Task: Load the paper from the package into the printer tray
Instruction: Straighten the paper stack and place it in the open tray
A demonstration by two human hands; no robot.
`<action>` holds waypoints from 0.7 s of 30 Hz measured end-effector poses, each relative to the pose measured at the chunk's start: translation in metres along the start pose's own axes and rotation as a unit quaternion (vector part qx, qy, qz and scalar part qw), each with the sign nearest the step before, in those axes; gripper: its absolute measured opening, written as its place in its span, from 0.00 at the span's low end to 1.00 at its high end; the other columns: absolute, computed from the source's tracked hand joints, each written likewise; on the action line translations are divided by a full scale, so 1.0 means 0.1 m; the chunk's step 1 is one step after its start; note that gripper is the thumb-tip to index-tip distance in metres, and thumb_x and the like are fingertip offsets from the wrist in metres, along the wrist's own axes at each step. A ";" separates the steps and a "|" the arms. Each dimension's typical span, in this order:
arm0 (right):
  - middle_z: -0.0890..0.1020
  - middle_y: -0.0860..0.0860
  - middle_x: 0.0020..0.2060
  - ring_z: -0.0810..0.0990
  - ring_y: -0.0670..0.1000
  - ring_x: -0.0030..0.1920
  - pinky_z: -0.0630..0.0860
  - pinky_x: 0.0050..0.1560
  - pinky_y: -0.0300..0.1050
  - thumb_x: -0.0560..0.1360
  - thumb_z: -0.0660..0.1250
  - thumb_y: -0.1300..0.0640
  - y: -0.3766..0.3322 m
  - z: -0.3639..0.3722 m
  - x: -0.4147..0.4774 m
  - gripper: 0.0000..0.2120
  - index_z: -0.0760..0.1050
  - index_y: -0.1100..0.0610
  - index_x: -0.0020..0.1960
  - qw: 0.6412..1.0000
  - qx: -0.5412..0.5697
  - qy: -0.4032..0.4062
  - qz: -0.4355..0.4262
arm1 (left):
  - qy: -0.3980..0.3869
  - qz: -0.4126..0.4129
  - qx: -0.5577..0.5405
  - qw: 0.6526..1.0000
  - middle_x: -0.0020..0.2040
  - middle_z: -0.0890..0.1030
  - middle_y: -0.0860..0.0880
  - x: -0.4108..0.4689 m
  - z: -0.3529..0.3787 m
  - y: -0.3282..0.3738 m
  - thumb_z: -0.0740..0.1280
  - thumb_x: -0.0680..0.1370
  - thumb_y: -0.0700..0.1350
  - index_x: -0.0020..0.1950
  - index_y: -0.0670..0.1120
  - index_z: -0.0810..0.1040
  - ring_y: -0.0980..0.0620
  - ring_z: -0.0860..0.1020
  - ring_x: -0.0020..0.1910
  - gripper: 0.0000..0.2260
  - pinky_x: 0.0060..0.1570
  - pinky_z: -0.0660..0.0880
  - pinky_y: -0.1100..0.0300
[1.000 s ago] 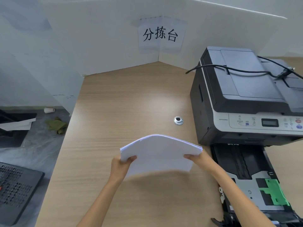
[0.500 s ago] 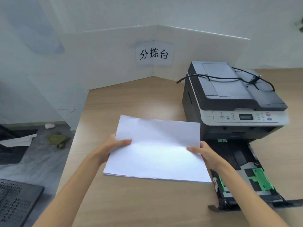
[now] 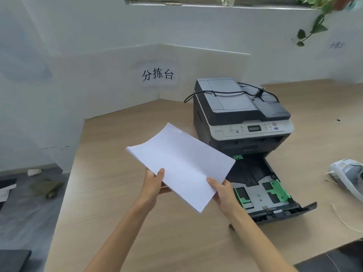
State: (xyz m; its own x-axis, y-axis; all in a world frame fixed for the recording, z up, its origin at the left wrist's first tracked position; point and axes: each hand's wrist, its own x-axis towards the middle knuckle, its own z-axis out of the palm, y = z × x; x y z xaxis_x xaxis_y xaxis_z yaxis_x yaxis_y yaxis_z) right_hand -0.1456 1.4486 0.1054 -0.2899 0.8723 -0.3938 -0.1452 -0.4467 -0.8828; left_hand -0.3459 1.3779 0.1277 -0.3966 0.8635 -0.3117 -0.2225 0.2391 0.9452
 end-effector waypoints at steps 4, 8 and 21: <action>0.84 0.55 0.53 0.82 0.56 0.54 0.80 0.43 0.42 0.74 0.68 0.59 -0.09 -0.47 -0.19 0.11 0.77 0.59 0.56 0.999 -0.029 -0.022 -0.008 | -0.017 0.014 0.011 1.000 0.60 0.79 0.45 -0.13 0.30 -0.18 0.55 0.80 0.41 0.66 0.47 0.67 0.48 0.82 0.50 0.14 0.36 0.80 0.59; 0.74 0.56 0.68 0.71 0.56 0.69 0.67 0.69 0.55 0.78 0.54 0.41 -0.30 -1.31 -0.31 0.27 0.66 0.56 0.70 0.986 0.104 -0.121 0.043 | -0.036 0.002 -0.006 0.999 0.59 0.80 0.47 -0.37 0.81 -0.41 0.57 0.80 0.39 0.66 0.47 0.68 0.49 0.82 0.51 0.14 0.39 0.80 0.58; 0.83 0.62 0.52 0.83 0.56 0.46 0.77 0.43 0.45 0.79 0.59 0.56 -0.84 -3.45 -0.19 0.19 0.73 0.70 0.61 0.957 -0.221 -0.105 0.156 | -0.159 -0.133 0.014 0.978 0.51 0.82 0.48 -0.64 2.46 -0.87 0.58 0.80 0.40 0.63 0.46 0.71 0.49 0.81 0.46 0.12 0.47 0.78 0.51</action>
State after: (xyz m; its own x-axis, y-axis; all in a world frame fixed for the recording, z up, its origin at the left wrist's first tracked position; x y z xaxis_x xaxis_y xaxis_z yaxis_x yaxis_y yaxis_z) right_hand 0.1984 1.5384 0.0981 -0.4439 0.6312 -0.6361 0.3802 -0.5101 -0.7715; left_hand -0.0817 1.4115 0.0890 -0.0296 0.8623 -0.5055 -0.2534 0.4827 0.8383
